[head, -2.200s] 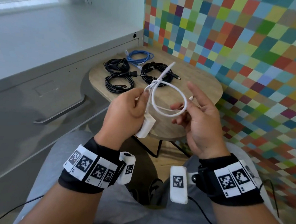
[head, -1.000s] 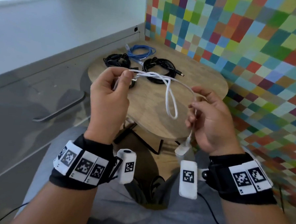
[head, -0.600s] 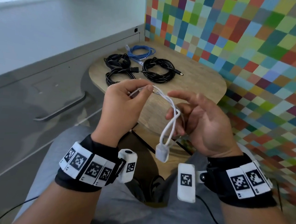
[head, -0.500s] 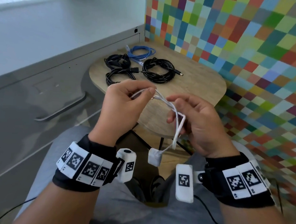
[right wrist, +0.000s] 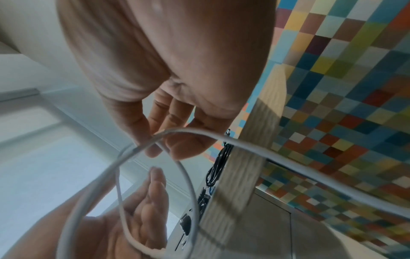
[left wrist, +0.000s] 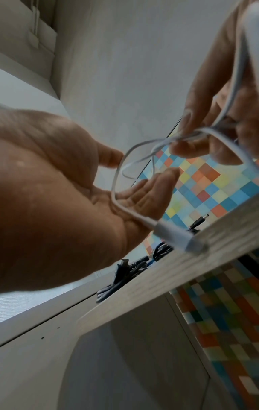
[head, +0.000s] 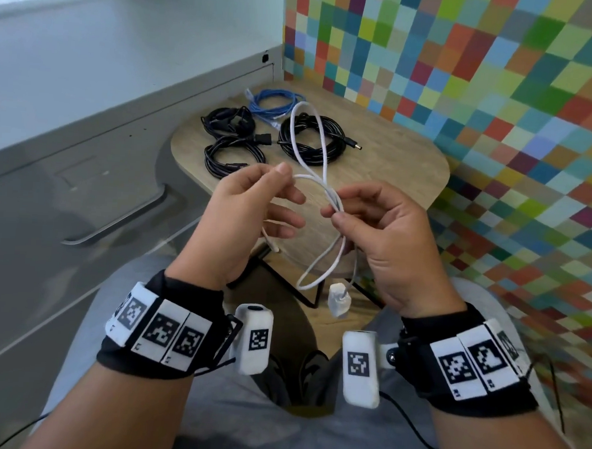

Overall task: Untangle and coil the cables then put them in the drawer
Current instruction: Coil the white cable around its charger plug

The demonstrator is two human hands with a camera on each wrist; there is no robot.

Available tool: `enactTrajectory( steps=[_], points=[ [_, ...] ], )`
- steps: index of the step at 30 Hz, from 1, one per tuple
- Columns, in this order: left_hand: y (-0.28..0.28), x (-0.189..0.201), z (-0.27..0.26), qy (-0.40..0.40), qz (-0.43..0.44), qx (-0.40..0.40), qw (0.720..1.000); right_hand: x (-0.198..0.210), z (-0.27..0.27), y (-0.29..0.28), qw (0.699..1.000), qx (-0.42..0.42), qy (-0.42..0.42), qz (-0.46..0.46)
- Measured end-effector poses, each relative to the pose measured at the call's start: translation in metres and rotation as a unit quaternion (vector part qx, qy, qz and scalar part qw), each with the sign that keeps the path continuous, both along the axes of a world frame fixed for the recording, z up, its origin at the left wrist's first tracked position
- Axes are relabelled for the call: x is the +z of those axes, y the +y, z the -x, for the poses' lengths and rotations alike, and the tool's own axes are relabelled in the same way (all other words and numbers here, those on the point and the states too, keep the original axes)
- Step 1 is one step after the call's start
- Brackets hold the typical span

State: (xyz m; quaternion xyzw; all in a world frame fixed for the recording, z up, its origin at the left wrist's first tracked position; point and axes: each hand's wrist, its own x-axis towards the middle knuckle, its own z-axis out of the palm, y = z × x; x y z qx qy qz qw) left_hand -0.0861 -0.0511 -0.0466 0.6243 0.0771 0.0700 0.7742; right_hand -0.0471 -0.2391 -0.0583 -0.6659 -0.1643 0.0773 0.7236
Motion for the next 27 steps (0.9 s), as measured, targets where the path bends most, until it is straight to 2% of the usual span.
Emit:
enactTrajectory(
  steps=[4,6,8,14,20,27],
  points=[
    [-0.004,0.003,0.004,-0.007,0.115,-0.131,0.985,-0.001,-0.002,0.001,0.999,0.009,0.030,-0.021],
    [-0.008,0.003,0.003,-0.003,0.176,-0.142,0.974,-0.002,-0.003,0.001,0.998,0.001,0.043,-0.037],
    [-0.010,0.002,0.002,0.006,0.184,-0.122,0.975,-0.002,-0.003,0.000,0.997,-0.005,0.059,-0.051],
    [-0.012,-0.008,0.002,0.014,0.077,-0.115,0.990,0.000,0.000,0.002,0.985,0.031,0.125,-0.114],
    [-0.013,-0.009,0.001,-0.007,-0.062,-0.059,0.996,-0.002,0.002,0.006,0.987,0.013,0.141,-0.081],
    [-0.017,-0.007,0.006,-0.009,-0.141,-0.109,0.984,-0.001,0.005,0.010,0.985,0.018,0.156,-0.076]
  ],
)
